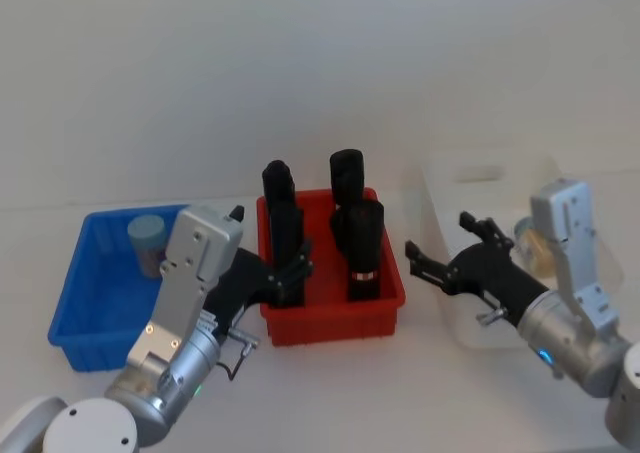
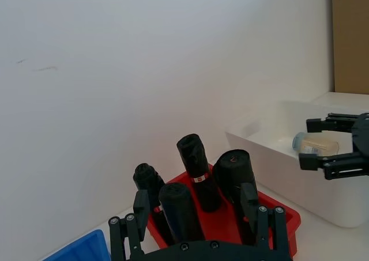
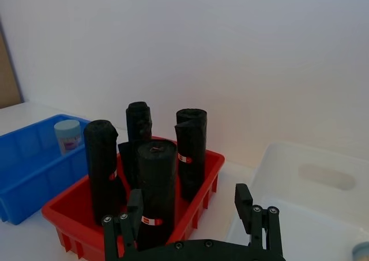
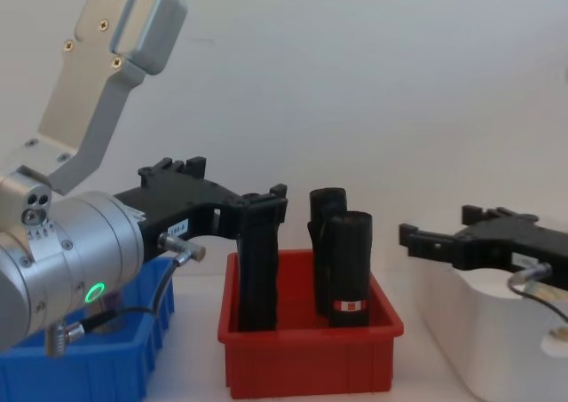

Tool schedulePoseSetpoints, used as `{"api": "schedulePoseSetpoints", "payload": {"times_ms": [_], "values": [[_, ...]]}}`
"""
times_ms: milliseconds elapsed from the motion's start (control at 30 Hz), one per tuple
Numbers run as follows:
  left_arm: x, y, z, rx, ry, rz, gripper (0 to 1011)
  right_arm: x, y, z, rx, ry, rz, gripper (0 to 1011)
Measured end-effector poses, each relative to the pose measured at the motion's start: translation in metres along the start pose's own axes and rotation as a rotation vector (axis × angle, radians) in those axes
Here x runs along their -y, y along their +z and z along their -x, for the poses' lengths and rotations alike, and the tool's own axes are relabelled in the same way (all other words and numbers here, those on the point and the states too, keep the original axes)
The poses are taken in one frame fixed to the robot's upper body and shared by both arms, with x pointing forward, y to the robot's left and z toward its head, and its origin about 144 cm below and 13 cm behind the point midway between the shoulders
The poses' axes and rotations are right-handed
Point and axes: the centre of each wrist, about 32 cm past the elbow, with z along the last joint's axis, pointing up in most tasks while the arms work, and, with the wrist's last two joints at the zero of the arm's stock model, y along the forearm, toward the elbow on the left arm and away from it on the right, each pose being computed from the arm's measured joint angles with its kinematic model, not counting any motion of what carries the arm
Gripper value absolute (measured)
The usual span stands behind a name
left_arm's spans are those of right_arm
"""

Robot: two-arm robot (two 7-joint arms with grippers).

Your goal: Pick the cotton swabs from the blue box and place them into the white box.

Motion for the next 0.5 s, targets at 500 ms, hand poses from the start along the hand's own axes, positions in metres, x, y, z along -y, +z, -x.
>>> {"api": "schedulePoseSetpoints", "payload": {"times_ms": [500], "values": [[0.0,0.0,0.0,0.0,0.0,0.0,1004,-0.06,-0.004,-0.006,0.042,0.148,0.009,1002]]}}
